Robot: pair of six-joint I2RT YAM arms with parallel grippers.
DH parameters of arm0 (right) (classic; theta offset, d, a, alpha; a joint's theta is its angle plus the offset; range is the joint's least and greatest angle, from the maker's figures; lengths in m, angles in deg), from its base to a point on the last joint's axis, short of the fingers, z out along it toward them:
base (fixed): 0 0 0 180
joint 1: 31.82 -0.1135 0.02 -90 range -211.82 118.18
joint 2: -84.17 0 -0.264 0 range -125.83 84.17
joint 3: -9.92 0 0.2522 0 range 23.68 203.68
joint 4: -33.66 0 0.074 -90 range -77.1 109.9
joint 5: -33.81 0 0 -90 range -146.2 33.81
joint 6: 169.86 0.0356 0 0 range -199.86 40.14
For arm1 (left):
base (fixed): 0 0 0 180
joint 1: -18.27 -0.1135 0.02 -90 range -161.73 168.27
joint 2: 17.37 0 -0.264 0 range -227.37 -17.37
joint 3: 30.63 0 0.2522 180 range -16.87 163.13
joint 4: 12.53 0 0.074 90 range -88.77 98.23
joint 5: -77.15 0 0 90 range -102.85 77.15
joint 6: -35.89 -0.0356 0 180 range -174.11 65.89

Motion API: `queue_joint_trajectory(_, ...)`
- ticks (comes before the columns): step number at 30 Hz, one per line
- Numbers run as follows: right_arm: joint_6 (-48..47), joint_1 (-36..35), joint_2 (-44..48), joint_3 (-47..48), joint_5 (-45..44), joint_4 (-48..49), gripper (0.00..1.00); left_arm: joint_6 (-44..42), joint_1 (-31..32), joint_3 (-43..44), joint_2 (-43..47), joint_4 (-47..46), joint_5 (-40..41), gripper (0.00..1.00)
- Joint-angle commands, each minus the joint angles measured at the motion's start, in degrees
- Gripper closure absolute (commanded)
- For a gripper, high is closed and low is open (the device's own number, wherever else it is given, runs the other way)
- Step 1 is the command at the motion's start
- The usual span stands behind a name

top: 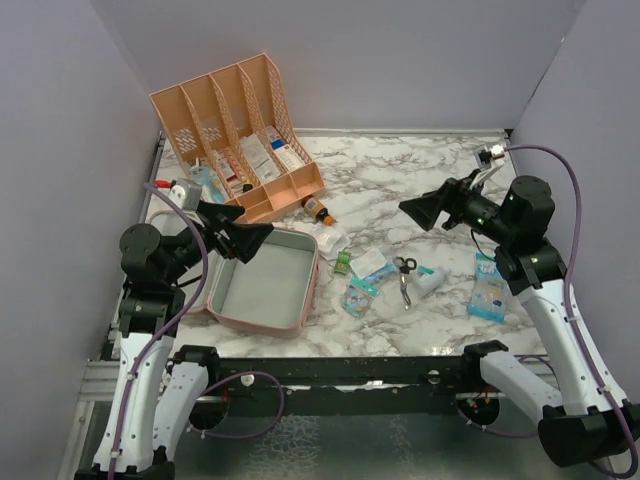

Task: Organize the medicine kit

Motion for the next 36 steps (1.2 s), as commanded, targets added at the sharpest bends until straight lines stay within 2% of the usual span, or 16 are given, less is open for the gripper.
queue_joint_trajectory(1,-1.74,0.41,-1.76,-1.45,5.10,3.41,0.11,0.95,-0.34,-1.30,-1.09,-2.26,-7.63,0.01)
queue_joint_trajectory(6,2.42,0.41,-6.35,-5.34,8.86,9.32,0.13,4.23,-0.06,-4.01,-4.23,-2.58,-5.67,0.01)
queue_joint_trajectory(12,6.20,0.10,-14.28,-6.49,11.39,10.52,0.26,7.36,4.40,-5.56,-10.75,-3.01,-0.14,0.01)
queue_joint_trajectory(19,7.44,-0.67,-18.73,-8.19,8.04,9.55,0.31,10.24,19.11,-6.27,-19.89,-3.07,18.99,0.04)
queue_joint_trajectory(29,7.15,-1.85,-19.82,-9.71,4.89,8.77,0.33,11.73,30.76,-2.72,-34.94,-2.77,40.45,0.17)
queue_joint_trajectory(34,6.92,-1.93,-19.65,-10.75,4.46,9.00,0.33,10.81,31.93,-1.32,-39.96,-3.42,40.76,0.21)
queue_joint_trajectory(36,6.83,-1.95,-19.75,-10.88,4.47,8.98,0.34,8.56,32.34,-0.45,-41.74,-3.99,39.45,0.27)
